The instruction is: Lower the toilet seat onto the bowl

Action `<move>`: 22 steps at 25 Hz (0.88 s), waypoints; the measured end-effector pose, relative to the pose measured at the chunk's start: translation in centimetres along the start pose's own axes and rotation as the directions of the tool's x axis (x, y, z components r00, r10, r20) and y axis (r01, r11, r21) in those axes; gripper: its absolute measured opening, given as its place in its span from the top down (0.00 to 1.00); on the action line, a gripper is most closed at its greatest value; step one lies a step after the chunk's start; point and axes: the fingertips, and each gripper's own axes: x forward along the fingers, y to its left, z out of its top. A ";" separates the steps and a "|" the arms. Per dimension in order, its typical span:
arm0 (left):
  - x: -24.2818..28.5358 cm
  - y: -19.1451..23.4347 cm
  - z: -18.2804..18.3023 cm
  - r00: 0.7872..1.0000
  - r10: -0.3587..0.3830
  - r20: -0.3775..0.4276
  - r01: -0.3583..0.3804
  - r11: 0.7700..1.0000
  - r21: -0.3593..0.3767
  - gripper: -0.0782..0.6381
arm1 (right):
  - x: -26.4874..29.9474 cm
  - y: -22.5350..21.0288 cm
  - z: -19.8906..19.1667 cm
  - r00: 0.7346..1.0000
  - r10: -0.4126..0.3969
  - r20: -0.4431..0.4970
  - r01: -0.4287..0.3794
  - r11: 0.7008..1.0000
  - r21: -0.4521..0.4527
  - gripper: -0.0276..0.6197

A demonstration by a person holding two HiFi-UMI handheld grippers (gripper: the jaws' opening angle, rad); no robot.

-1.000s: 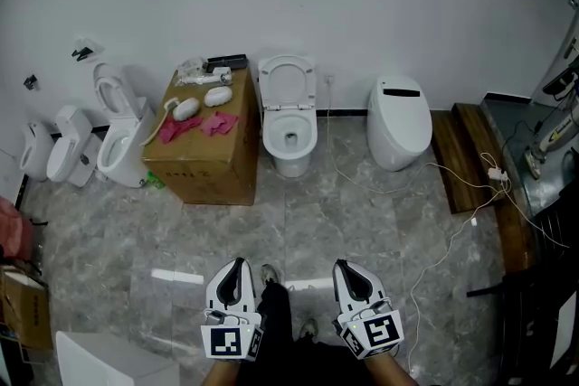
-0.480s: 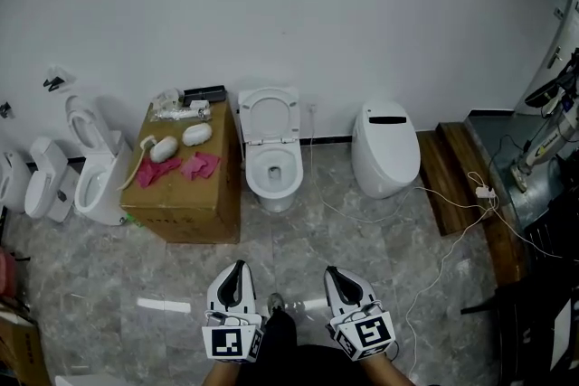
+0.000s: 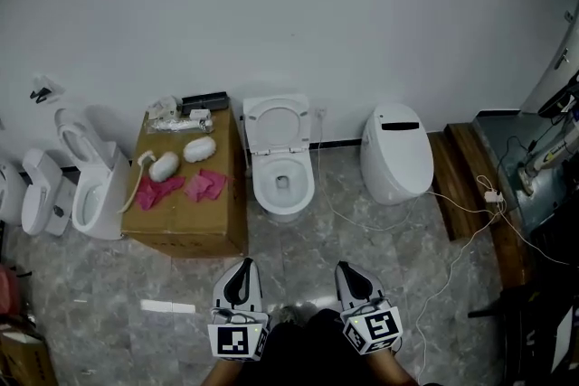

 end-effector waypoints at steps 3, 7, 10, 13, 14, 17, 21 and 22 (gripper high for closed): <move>2.3 1.7 -0.5 1.000 0.010 -0.012 -0.010 1.000 -0.010 0.87 | 3.3 -0.3 0.6 1.000 0.011 -0.008 -0.011 1.000 -0.005 0.92; 6.2 4.0 -1.7 0.999 0.033 -0.033 -0.033 0.999 -0.011 0.87 | 8.4 -1.4 0.7 0.999 0.039 -0.015 -0.039 0.999 -0.018 0.92; 9.9 5.4 -2.1 0.998 0.046 -0.047 -0.047 0.999 -0.010 0.87 | 12.4 -3.3 1.3 0.998 0.054 -0.015 -0.054 0.998 -0.009 0.92; 14.2 6.7 -2.2 0.997 0.059 -0.053 -0.058 0.998 0.006 0.87 | 16.6 -5.3 1.9 0.997 0.077 -0.008 -0.077 0.997 -0.005 0.92; 15.8 7.2 -2.2 0.997 0.062 -0.055 -0.062 0.998 0.009 0.87 | 18.1 -6.1 2.1 0.996 0.085 -0.010 -0.085 0.996 -0.005 0.92; 20.8 8.2 -1.9 0.994 0.074 -0.074 -0.074 0.997 0.007 0.87 | 22.6 -8.7 3.2 0.994 0.110 -0.011 -0.110 0.994 -0.001 0.92; 27.1 9.1 -0.9 0.994 0.095 -0.060 -0.094 0.995 0.023 0.87 | 28.3 -12.4 4.8 0.990 0.140 -0.005 -0.140 0.990 -0.001 0.92; 28.4 9.3 -1.0 0.993 0.104 -0.060 -0.103 0.994 0.026 0.87 | 29.5 -13.2 4.9 0.990 0.143 -0.006 -0.143 0.990 0.000 0.92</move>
